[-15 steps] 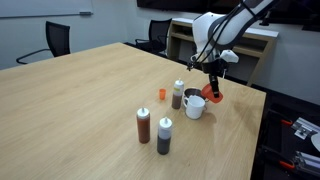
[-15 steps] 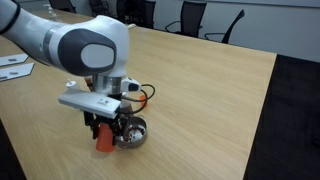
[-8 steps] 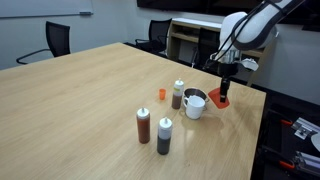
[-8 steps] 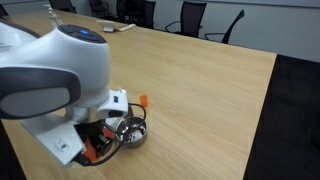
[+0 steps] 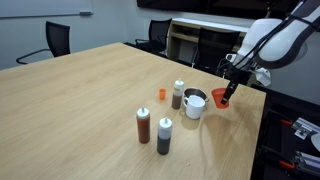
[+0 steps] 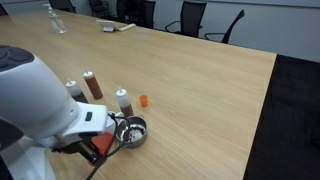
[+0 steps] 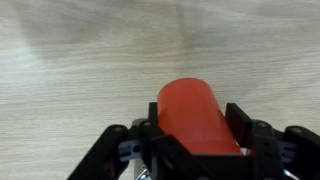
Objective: Pick up the orange cup from the table, pour its contents in the silver pot and put the orange cup back on the table.
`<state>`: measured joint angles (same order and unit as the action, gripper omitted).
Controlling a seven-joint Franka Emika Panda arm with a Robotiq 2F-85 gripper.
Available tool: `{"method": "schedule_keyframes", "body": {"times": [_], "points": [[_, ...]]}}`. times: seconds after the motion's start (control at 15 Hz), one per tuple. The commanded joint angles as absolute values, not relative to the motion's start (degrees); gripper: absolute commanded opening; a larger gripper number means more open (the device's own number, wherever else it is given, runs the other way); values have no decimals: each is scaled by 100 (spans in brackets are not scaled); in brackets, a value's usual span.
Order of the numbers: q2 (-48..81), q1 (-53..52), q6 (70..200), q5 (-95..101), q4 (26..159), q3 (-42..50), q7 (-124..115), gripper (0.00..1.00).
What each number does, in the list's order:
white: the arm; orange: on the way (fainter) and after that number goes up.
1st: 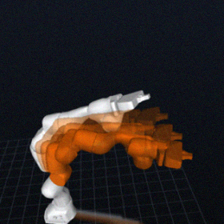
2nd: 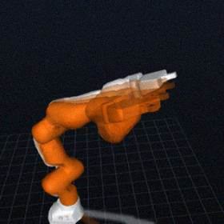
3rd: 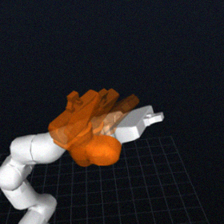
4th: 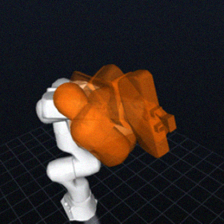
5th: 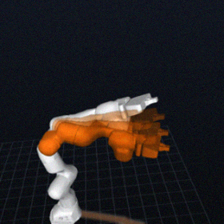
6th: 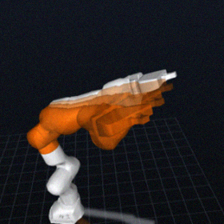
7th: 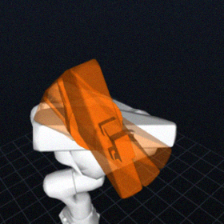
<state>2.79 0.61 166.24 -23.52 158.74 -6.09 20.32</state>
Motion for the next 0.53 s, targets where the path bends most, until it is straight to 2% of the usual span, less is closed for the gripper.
{"method": "schedule_keyframes", "body": {"times": [0.0, 0.47], "points": [[493, -30, 17308, -2947, 15950, -778, 2115, 43], [897, 83, 17771, -4700, 15809, -1549, 2641, 43]]}}
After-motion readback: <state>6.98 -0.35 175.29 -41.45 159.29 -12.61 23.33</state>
